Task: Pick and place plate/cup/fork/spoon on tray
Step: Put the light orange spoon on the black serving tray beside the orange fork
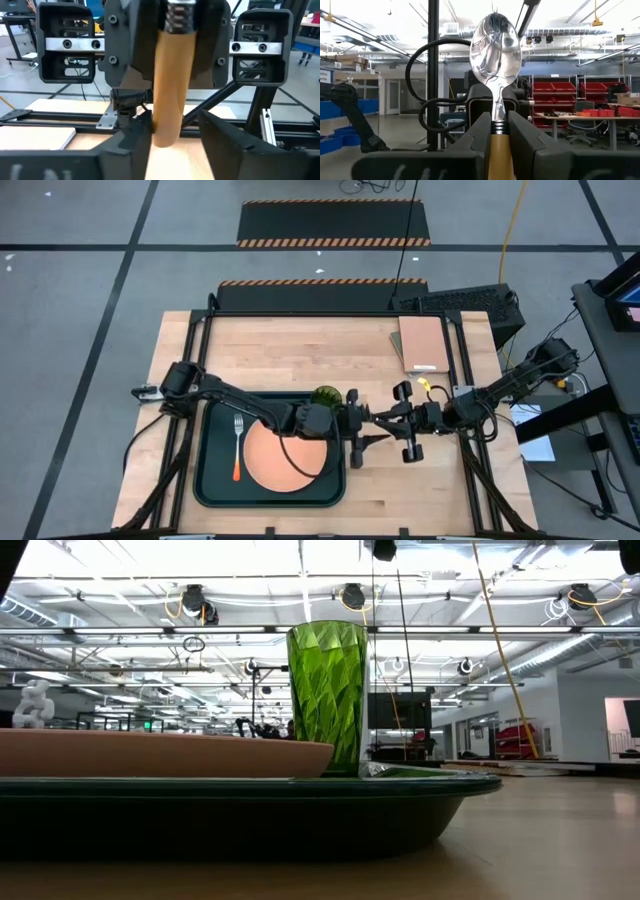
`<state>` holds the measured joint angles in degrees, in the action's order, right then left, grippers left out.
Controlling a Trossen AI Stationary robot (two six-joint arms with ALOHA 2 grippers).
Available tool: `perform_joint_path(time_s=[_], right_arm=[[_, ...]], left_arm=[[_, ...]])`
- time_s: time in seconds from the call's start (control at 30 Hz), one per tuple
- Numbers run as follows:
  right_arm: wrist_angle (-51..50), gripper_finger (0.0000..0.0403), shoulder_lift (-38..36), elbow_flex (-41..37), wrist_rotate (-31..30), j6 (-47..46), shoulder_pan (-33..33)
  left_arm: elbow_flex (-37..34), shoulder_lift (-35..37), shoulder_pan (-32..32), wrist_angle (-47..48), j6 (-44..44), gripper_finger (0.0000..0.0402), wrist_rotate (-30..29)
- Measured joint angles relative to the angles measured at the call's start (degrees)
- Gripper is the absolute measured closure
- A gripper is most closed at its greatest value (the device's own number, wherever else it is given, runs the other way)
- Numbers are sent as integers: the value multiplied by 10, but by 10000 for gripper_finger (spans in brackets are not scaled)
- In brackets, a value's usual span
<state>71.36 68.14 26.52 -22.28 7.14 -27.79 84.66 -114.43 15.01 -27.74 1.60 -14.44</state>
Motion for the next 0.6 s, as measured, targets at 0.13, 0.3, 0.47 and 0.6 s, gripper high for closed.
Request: perform_joint_path(time_s=[0.13, 0.3, 0.47, 0.6], right_arm=[[0, 369, 0, 0, 0, -1, 0], [-1, 369, 0, 0, 0, -2, 0], [-5, 363, 0, 0, 0, 0, 0], [-11, 342, -1, 0, -1, 2, 0]], left_arm=[[0, 0, 0, 1, 0, 300, 0], [0, 7, 0, 18, -1, 332, 0], [0, 23, 3, 61, 0, 332, 0], [0, 41, 6, 113, 8, 333, -7]])
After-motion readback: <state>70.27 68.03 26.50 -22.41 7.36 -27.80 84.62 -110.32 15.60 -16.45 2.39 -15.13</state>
